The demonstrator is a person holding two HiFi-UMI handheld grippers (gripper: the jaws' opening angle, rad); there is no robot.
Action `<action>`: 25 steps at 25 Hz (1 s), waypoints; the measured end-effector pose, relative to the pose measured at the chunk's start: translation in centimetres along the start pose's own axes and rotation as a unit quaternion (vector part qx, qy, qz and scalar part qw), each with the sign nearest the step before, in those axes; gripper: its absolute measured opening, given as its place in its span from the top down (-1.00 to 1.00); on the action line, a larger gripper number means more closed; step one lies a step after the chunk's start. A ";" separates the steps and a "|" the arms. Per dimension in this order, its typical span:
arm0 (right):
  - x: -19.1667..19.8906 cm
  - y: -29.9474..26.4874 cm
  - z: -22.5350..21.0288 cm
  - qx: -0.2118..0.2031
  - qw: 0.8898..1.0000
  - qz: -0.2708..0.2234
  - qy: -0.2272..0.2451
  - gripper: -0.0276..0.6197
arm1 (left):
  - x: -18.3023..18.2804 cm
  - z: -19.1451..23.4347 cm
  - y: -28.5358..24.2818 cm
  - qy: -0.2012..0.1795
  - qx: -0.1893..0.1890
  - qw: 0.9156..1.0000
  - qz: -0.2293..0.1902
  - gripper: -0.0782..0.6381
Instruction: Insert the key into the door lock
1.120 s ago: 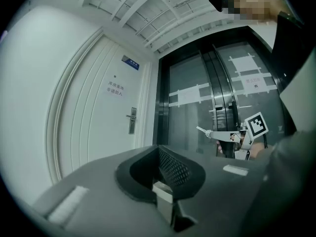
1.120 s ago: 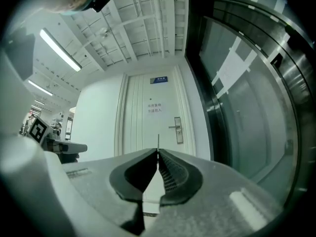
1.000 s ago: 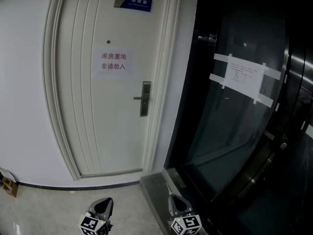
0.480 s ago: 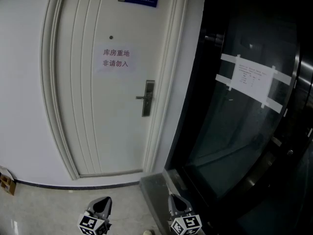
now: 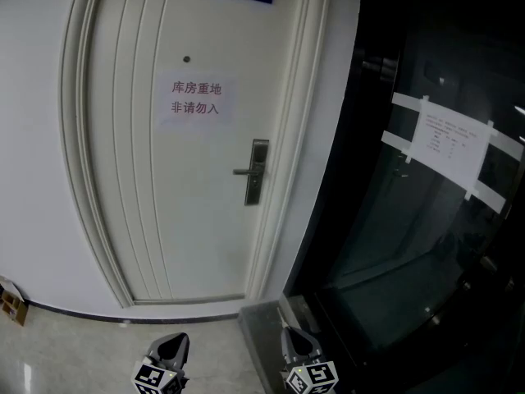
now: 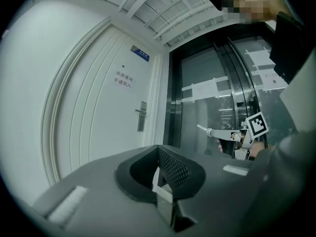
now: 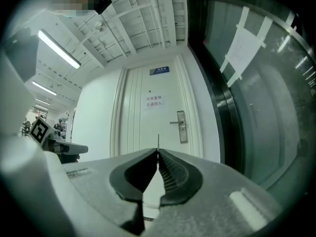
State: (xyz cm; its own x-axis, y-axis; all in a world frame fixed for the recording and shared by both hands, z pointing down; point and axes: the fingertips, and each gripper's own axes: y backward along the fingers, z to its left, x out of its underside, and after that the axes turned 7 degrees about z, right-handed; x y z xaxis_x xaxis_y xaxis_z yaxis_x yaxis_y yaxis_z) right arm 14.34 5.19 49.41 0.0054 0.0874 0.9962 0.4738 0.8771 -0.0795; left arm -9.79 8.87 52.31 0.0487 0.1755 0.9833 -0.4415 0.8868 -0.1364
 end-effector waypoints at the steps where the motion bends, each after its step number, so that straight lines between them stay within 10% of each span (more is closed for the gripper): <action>1: 0.0 -0.8 -0.4 -0.003 1.000 0.002 0.001 0.88 | -0.1 0.2 -0.7 0.001 -0.002 1.000 0.000 0.77; 25: 1.1 -15.0 -11.0 -0.059 0.998 -0.003 -0.010 0.88 | -3.7 5.3 -13.5 -0.012 -0.083 0.996 -0.009 0.77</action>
State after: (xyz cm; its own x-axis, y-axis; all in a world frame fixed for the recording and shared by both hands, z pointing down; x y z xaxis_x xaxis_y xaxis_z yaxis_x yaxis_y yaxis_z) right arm 16.95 -13.07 52.05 -0.0146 0.0932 0.9955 0.5742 0.8159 -0.0680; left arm -8.80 -6.02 51.10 0.0333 0.1509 0.9880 -0.2863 0.9485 -0.1352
